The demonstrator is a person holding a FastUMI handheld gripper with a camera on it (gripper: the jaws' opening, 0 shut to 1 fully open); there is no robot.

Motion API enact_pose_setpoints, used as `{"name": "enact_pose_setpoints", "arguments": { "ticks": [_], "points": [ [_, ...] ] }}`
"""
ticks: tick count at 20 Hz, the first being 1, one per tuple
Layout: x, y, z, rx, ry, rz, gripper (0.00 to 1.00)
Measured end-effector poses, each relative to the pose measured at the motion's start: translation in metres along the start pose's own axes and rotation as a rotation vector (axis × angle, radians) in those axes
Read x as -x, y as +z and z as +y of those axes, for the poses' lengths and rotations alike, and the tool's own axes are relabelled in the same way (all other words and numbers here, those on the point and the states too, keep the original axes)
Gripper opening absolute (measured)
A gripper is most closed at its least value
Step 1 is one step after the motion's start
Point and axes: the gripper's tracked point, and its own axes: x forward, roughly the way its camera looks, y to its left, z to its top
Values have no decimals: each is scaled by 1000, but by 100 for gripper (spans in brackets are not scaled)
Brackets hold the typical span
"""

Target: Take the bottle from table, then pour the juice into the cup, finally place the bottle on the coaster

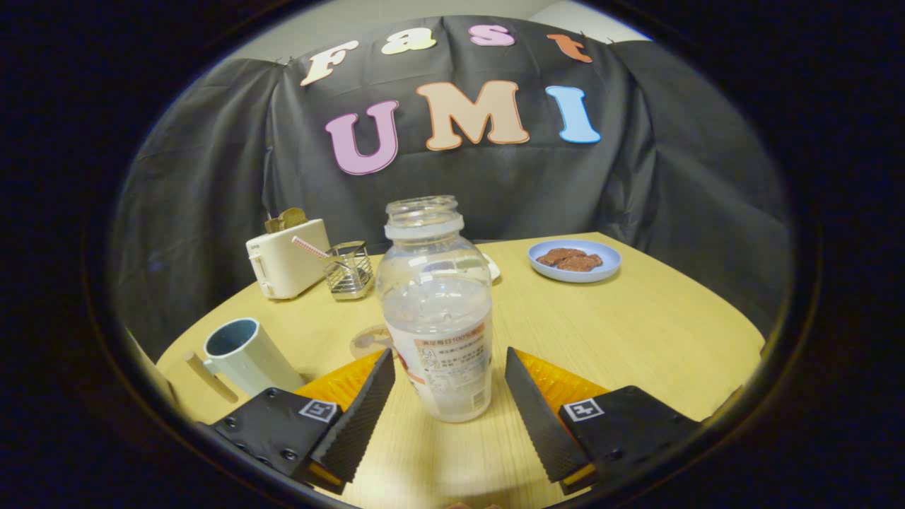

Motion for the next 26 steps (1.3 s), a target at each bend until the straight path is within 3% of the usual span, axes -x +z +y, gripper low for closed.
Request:
{"name": "enact_pose_setpoints", "arguments": {
  "ticks": [16, 26],
  "points": [
    [-39, -2, 4, -56, 0, -25, 96],
    [-32, 13, -6, -63, -63, -79, 81]
  ]
}}
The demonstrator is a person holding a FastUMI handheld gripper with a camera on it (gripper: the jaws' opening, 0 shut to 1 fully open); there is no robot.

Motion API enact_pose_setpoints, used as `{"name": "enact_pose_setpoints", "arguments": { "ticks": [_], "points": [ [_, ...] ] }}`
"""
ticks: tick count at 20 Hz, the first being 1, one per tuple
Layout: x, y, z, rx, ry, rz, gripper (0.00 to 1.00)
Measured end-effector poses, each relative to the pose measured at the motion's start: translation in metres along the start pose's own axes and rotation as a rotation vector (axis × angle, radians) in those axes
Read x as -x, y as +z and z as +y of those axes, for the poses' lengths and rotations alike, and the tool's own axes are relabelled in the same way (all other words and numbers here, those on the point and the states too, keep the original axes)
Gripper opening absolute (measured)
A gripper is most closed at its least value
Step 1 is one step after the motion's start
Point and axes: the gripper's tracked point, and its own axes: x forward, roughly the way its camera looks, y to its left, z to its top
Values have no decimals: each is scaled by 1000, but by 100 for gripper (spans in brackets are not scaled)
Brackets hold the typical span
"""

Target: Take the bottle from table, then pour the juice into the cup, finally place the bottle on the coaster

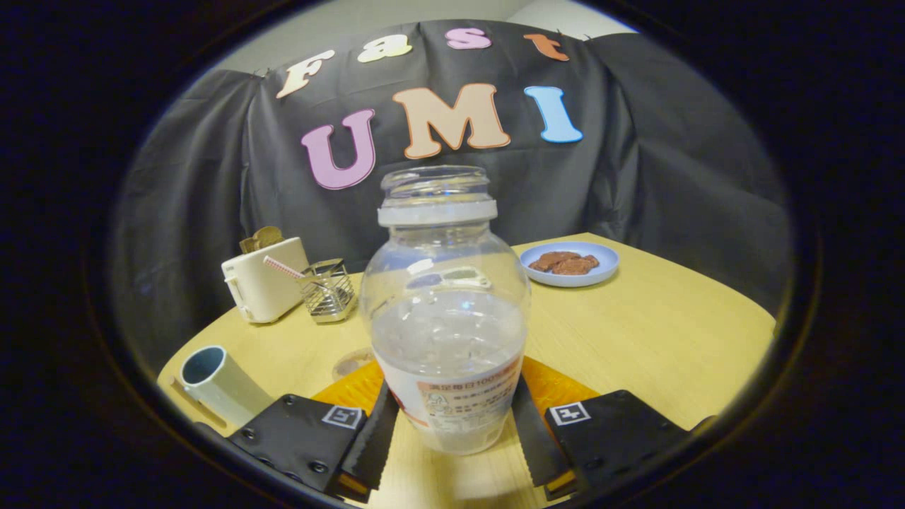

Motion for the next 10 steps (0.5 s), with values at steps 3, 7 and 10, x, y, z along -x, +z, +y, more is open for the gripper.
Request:
{"name": "enact_pose_setpoints", "arguments": {
  "ticks": [3, 7, 10],
  "points": [
    [6, 8, -5, 32, -29, -20, 80],
    [18, 16, -4, 88, -67, -35, 80],
    [27, 25, -7, 171, -119, -58, 80]
  ]
}}
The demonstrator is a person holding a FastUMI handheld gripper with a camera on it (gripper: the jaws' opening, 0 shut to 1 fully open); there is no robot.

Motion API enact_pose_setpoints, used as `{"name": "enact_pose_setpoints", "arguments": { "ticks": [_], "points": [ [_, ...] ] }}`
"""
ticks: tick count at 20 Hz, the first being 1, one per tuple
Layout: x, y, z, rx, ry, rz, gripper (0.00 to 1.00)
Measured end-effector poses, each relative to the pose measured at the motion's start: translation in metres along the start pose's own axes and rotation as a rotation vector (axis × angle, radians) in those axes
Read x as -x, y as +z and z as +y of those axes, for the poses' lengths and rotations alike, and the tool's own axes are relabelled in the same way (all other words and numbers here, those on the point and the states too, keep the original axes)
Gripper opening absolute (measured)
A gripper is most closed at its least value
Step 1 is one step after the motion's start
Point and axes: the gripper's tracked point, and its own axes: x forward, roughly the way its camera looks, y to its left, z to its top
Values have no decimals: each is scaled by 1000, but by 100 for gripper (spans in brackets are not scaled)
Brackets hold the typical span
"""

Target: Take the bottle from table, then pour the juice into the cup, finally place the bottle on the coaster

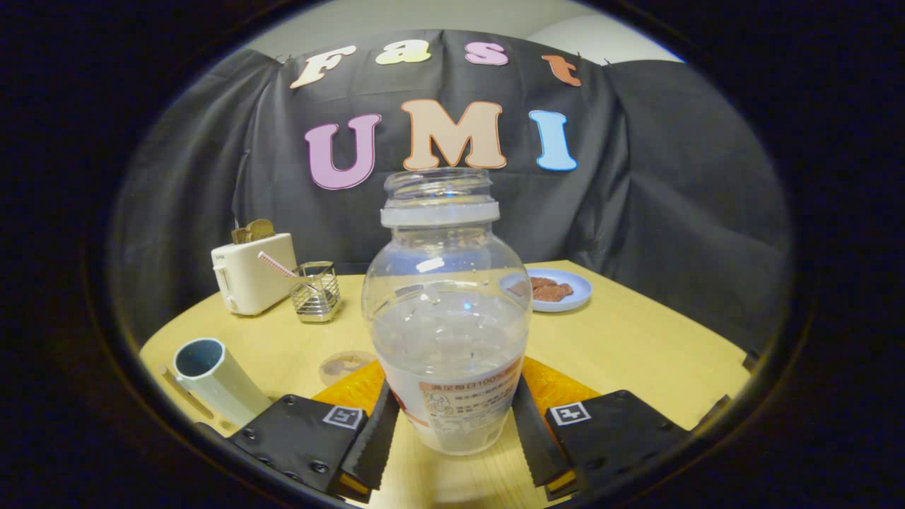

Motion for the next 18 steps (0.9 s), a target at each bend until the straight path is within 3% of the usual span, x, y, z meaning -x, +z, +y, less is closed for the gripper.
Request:
{"name": "enact_pose_setpoints", "arguments": {
  "ticks": [9, 18],
  "points": [
    [29, 39, -2, 289, -132, -81, 79],
    [49, 75, 29, 629, -183, -195, 79]
  ]
}}
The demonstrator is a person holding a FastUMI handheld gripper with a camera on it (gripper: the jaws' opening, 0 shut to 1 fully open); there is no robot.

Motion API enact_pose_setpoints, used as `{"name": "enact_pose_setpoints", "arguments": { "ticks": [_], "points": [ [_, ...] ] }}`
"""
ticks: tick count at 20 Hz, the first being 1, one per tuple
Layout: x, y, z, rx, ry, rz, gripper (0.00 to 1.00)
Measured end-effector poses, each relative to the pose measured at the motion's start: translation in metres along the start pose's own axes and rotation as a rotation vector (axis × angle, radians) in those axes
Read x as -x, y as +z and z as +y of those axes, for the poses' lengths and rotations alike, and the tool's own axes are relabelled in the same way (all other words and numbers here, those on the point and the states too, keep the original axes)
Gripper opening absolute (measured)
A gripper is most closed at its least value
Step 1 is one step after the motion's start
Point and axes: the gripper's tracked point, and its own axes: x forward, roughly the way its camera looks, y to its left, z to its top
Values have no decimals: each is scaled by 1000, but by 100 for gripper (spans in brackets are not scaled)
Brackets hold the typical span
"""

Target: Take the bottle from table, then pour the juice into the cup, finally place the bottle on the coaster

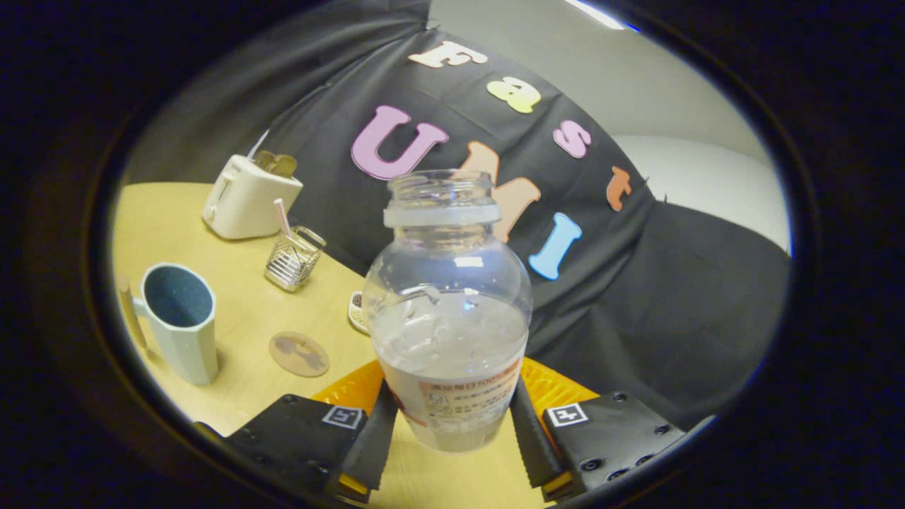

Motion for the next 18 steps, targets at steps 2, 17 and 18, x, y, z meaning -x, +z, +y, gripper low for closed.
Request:
{"name": "enact_pose_setpoints", "arguments": {
  "ticks": [2, 17, 18],
  "points": [
    [1, 8, 3, 89, -18, -25, 79],
    [12, 51, 45, 697, -90, -201, 79],
    [11, 51, 49, 711, -82, -206, 79]
  ]
}}
